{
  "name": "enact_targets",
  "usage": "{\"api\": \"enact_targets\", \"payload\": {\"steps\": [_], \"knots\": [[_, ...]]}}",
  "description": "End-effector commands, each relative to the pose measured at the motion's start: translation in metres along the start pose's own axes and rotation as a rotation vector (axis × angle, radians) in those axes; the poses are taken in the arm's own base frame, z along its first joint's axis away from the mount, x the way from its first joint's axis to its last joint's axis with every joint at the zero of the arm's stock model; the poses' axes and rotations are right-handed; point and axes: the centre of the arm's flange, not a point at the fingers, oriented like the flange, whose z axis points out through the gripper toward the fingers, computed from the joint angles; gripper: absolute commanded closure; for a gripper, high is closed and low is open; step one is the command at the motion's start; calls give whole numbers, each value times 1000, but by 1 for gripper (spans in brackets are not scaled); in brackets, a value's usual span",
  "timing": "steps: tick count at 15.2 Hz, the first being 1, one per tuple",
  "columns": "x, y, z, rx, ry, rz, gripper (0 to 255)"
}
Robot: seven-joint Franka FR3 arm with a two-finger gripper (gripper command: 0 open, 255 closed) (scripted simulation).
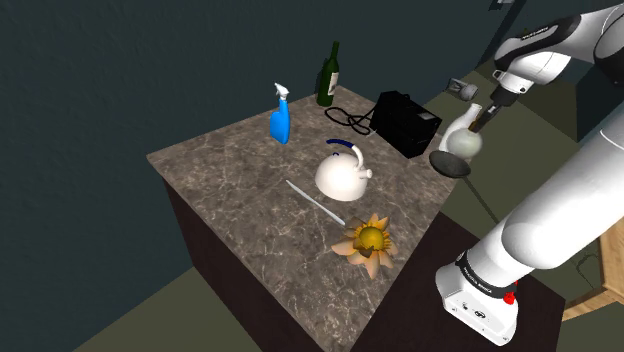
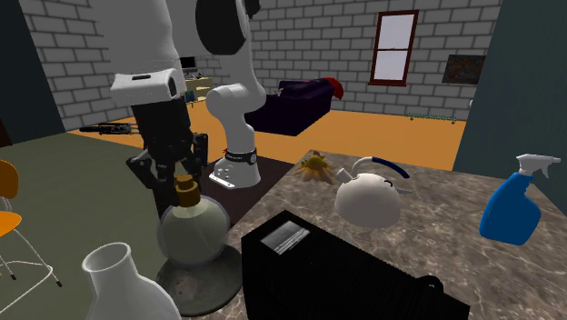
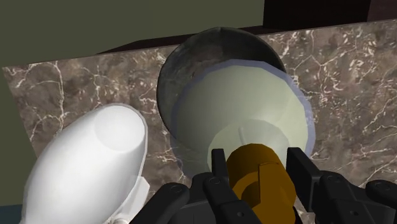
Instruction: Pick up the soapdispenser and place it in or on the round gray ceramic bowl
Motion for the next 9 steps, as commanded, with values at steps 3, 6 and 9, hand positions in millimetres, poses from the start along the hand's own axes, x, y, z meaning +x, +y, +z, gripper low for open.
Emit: {"api": "enact_targets", "payload": {"steps": [3, 6, 9], "knots": [[-2, 0, 21, -1, 1, 0, 255], [-3, 1, 37, -1, 1, 0, 255], [-4, 1, 44, -1, 1, 0, 255]]}}
